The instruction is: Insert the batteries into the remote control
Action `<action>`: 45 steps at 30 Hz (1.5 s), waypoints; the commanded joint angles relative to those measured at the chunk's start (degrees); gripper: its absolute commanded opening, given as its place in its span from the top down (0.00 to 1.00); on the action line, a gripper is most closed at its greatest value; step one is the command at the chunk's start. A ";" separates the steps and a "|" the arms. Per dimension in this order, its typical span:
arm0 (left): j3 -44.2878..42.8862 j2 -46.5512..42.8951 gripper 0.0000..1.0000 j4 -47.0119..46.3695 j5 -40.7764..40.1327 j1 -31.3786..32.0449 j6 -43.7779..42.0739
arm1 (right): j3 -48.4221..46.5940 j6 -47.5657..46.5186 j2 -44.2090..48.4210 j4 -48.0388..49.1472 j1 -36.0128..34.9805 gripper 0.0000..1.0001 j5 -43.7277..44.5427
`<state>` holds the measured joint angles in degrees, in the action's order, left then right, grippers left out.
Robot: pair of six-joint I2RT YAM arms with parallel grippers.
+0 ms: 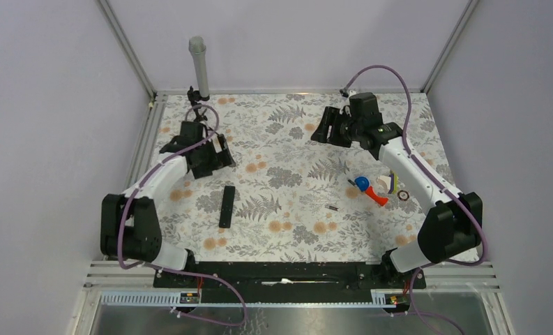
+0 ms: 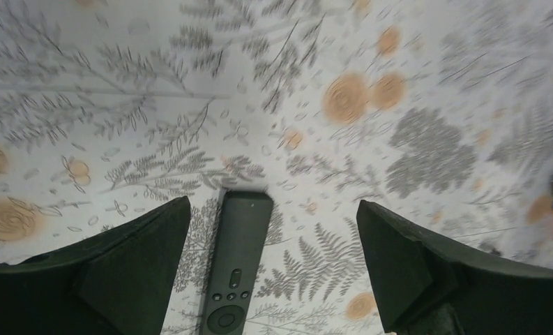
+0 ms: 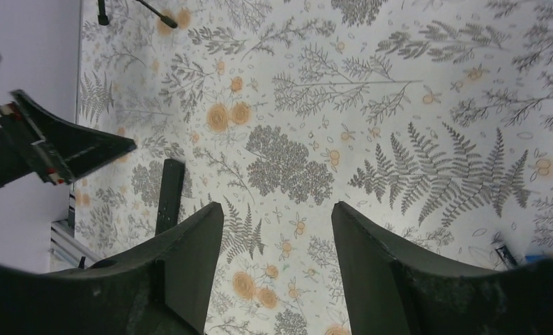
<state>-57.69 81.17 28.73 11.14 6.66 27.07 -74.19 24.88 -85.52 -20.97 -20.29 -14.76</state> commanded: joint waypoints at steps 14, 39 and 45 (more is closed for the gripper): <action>11.36 4.68 0.24 1.56 -15.47 12.58 9.83 | 5.96 3.32 1.23 0.65 -0.54 0.35 1.08; -0.79 -0.21 0.75 -9.61 11.95 14.62 4.62 | 17.27 4.46 4.57 24.48 -1.58 0.29 -27.83; -5.00 -3.08 0.75 -23.19 29.83 13.84 13.69 | 23.09 16.68 7.55 48.37 -4.11 0.18 -36.98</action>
<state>-58.08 82.13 18.65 25.74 21.04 34.61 -53.45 32.51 -82.30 5.78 -22.85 -41.91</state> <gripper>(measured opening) 0.408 0.797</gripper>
